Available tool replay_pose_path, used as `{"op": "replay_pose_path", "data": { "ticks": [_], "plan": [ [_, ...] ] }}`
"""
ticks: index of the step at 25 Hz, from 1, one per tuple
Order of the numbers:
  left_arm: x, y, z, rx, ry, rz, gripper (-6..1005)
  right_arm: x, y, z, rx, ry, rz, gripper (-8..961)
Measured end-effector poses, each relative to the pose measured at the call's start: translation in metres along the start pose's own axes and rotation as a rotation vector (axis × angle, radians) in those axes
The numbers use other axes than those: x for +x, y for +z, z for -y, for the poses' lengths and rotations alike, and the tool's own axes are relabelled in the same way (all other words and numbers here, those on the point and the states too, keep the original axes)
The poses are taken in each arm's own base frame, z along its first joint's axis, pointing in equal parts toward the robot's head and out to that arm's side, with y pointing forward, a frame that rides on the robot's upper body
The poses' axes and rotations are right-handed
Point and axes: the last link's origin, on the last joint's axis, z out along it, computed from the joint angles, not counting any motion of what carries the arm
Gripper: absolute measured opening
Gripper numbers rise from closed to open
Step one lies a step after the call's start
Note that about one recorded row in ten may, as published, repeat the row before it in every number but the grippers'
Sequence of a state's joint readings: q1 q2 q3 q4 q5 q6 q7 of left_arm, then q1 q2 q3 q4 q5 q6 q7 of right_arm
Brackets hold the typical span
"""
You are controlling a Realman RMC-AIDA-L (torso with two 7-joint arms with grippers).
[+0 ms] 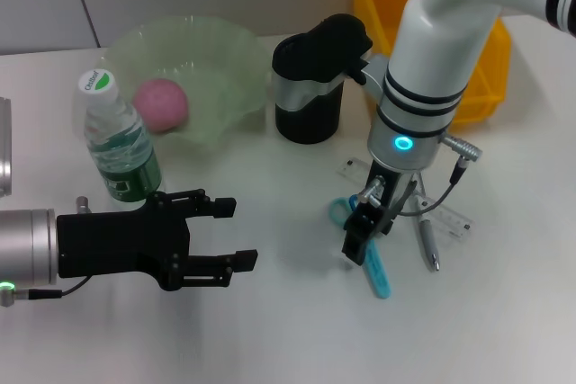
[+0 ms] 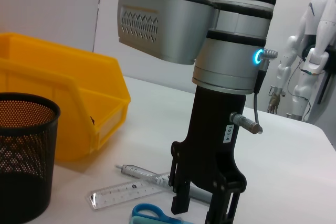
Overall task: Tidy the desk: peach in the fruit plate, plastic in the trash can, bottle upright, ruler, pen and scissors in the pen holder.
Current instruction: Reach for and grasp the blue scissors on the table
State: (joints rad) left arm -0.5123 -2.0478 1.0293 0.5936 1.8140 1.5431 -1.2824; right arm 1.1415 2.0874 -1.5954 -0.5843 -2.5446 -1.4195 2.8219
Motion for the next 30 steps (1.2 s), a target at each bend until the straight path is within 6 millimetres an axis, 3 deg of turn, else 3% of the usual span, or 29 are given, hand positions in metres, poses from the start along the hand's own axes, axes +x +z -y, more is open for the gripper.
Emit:
{"op": "replay_pose_path", "data": {
  "ticks": [30],
  "plan": [
    [-0.0003, -0.0002, 0.0, 0.001, -0.004, 0.001, 802, 0.0008, 0.0012, -0.0018, 0.0, -0.012, -0.007, 628]
  ]
}}
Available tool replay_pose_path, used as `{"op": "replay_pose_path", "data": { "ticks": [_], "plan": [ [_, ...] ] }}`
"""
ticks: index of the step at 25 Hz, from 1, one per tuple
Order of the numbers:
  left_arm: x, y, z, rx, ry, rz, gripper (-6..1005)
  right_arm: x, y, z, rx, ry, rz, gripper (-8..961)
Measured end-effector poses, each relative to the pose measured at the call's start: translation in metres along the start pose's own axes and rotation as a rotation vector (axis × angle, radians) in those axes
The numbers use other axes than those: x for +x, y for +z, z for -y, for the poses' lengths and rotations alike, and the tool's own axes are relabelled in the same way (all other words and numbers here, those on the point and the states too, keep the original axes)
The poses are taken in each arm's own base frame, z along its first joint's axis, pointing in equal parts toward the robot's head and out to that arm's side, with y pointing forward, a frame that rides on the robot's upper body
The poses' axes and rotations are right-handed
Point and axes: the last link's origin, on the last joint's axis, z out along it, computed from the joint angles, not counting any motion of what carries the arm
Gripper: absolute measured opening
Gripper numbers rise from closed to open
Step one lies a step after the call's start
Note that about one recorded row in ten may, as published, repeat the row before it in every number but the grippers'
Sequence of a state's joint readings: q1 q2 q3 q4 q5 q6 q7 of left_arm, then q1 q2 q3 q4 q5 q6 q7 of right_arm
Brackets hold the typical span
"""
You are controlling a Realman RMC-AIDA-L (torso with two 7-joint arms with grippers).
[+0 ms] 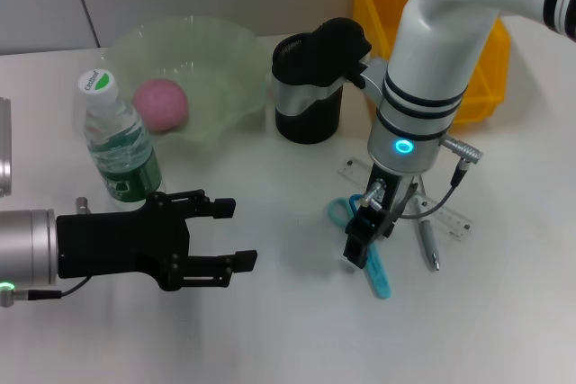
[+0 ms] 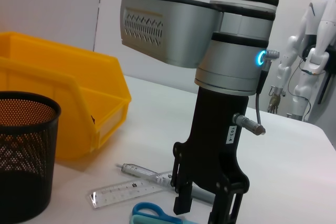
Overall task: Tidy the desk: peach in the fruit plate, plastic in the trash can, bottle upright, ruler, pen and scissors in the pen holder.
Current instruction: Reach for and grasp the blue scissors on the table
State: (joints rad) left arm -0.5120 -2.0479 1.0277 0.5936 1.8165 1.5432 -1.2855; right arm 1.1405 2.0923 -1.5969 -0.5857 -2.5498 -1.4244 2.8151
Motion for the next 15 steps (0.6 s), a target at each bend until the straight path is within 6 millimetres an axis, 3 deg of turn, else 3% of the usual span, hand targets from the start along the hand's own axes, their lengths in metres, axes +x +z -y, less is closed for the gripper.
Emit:
{"op": "replay_pose_path", "data": {
  "ticks": [15],
  "plan": [
    [-0.0034, -0.0006, -0.0019, 0.001, -0.005, 0.002, 802, 0.0018, 0.0052, -0.0028, 0.002, -0.021, -0.003, 629]
  ]
}}
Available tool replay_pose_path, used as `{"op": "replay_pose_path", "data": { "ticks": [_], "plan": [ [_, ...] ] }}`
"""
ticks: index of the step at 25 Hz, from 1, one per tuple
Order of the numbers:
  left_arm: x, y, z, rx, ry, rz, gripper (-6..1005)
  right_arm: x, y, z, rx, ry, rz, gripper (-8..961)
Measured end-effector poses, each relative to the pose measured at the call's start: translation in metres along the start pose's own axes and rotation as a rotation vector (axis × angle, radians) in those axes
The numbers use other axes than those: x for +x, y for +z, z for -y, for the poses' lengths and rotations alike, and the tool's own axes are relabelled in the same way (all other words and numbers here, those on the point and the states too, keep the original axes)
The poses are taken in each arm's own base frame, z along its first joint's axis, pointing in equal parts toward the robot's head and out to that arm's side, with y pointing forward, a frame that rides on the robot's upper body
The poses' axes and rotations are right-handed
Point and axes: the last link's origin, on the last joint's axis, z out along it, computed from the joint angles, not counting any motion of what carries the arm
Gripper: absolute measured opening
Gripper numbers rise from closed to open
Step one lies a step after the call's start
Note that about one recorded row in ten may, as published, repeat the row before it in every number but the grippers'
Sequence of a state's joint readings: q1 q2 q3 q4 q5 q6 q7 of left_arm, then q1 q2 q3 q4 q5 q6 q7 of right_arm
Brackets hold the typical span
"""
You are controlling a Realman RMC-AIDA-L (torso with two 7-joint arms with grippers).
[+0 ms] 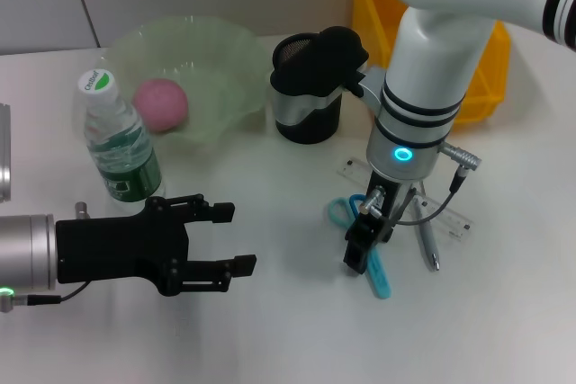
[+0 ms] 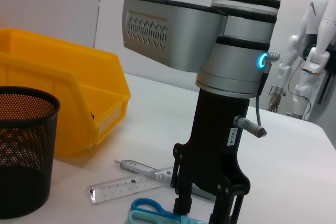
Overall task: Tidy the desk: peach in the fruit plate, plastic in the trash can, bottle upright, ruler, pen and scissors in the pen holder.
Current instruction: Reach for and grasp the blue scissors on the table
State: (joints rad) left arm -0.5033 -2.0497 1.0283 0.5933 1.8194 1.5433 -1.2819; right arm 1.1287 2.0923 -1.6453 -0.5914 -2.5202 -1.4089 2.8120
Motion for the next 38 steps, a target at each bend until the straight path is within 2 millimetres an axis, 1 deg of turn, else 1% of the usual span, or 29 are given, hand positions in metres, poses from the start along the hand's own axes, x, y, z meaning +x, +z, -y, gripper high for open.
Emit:
{"op": "replay_pose_path", "data": {
  "ticks": [15, 21, 30, 38],
  "plan": [
    [-0.0004, -0.0004, 0.0, 0.001, -0.003, 0.001, 802, -0.0027, -0.0031, -0.0011, 0.01, -0.012, 0.006, 629],
    [0.001, -0.0004, 0.0009, 0.0, 0.0, 0.002, 802, -0.0054, -0.0049, -0.005, 0.051, -0.025, -0.004, 629],
    [0.0015, -0.0014, 0.0017, 0.001, 0.003, 0.004, 802, -0.0054, -0.0036, -0.0098, 0.044, -0.014, -0.005, 629],
    [0.0019, -0.0021, 0.0024, 0.001, 0.007, 0.006, 802, -0.0037, -0.0009, -0.0091, 0.049, -0.006, -0.01, 628]
  ]
}}
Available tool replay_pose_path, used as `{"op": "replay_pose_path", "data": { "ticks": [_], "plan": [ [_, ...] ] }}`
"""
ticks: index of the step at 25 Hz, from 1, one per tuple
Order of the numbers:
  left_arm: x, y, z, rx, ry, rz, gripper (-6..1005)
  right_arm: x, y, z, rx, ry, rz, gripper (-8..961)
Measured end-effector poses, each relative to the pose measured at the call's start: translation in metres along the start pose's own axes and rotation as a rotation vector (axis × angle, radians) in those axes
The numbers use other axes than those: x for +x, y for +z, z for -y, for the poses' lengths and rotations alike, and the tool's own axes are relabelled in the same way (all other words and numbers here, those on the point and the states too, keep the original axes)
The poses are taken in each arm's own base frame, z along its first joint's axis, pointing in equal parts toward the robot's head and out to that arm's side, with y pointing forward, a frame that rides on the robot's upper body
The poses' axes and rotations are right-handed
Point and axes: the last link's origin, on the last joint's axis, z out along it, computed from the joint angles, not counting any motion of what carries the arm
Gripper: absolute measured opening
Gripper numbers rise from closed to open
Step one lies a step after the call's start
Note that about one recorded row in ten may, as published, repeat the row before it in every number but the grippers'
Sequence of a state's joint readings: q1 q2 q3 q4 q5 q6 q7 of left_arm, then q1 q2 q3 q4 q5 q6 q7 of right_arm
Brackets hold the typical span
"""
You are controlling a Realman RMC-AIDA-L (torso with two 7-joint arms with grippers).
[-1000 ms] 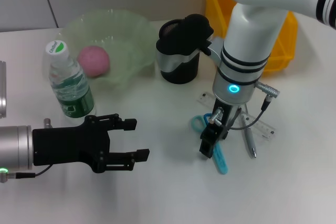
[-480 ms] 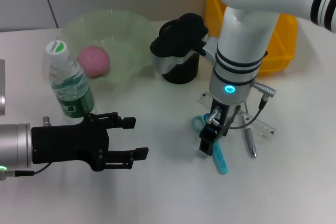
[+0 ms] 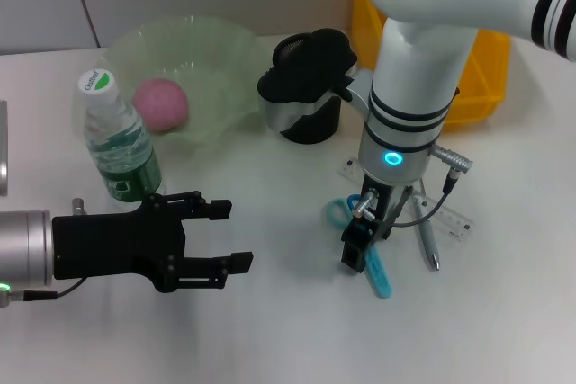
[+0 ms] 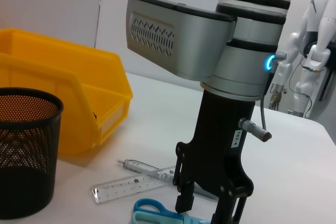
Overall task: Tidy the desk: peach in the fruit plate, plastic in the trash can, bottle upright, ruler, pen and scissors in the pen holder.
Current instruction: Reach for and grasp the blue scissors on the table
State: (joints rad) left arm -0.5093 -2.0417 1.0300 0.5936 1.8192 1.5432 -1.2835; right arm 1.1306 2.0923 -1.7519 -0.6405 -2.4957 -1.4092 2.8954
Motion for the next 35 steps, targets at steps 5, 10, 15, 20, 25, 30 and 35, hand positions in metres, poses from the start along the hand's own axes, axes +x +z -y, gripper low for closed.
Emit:
{"op": "replay_pose_path", "data": {
  "ticks": [5, 10, 15, 20, 25, 30, 35],
  "plan": [
    [0.0, 0.0001, -0.0001, -0.001, 0.001, 0.0, 802, 0.0001, 0.0002, 0.0001, 0.0, 0.001, 0.001, 628],
    [-0.0003, 0.0, -0.0003, -0.001, 0.001, 0.001, 802, -0.0001, 0.0002, 0.0001, -0.001, 0.002, 0.002, 628],
    [-0.0008, -0.0002, -0.0005, 0.0, 0.002, 0.002, 802, 0.001, 0.0015, 0.0004, -0.004, 0.005, 0.003, 628],
    [-0.0009, -0.0003, -0.0006, 0.0, 0.002, 0.002, 802, 0.0013, 0.0019, 0.0006, -0.004, 0.006, 0.003, 629],
    [-0.001, -0.0002, -0.0007, -0.001, 0.002, 0.002, 802, 0.0016, 0.0021, 0.0007, -0.005, 0.007, 0.003, 600],
    [-0.0009, -0.0003, -0.0006, 0.0, 0.003, 0.002, 802, 0.0019, 0.0026, 0.0009, -0.005, 0.008, 0.001, 572],
    [-0.0009, -0.0003, -0.0006, 0.0, 0.003, 0.002, 802, 0.0023, 0.0031, 0.0012, -0.005, 0.008, 0.0, 557]
  ]
}}
